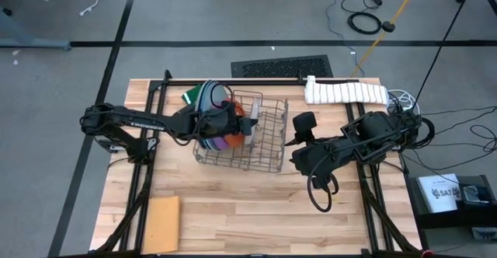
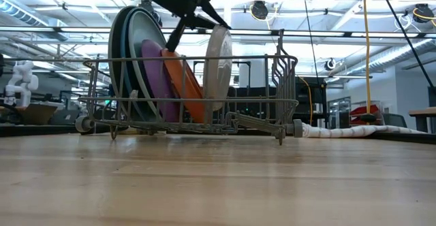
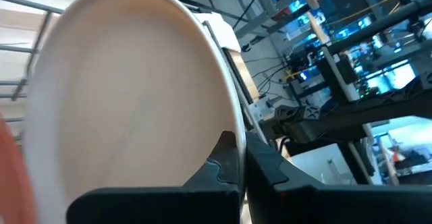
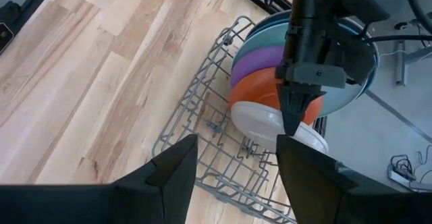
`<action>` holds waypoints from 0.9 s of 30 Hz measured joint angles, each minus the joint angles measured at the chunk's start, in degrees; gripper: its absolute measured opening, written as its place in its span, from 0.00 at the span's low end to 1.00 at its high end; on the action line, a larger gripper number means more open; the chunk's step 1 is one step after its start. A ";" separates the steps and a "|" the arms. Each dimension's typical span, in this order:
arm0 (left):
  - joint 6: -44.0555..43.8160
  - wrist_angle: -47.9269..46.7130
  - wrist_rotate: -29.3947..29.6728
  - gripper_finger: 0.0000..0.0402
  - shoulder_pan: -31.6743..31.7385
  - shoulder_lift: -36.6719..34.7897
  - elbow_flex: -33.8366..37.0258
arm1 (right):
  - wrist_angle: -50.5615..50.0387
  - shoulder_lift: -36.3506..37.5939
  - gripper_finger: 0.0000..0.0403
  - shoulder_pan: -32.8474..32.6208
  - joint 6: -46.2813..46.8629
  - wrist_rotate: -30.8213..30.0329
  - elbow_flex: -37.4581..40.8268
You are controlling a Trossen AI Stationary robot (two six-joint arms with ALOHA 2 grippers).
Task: Sort dishes
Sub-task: Put the white plate into the green dish rack
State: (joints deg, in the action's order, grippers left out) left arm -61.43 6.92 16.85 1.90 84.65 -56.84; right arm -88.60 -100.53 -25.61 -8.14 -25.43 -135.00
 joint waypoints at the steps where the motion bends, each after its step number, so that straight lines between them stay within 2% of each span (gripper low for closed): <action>1: -0.26 1.04 0.20 0.00 -0.10 0.42 0.00 | 0.02 0.00 0.48 0.00 0.01 0.00 0.00; 27: -2.54 6.51 1.39 0.00 -1.34 0.89 0.07 | 0.22 0.02 0.48 0.02 0.02 0.00 0.00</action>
State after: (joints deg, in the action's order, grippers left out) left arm -63.97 13.43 18.24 0.56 85.54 -56.77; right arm -88.38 -100.51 -25.59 -8.12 -25.43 -135.00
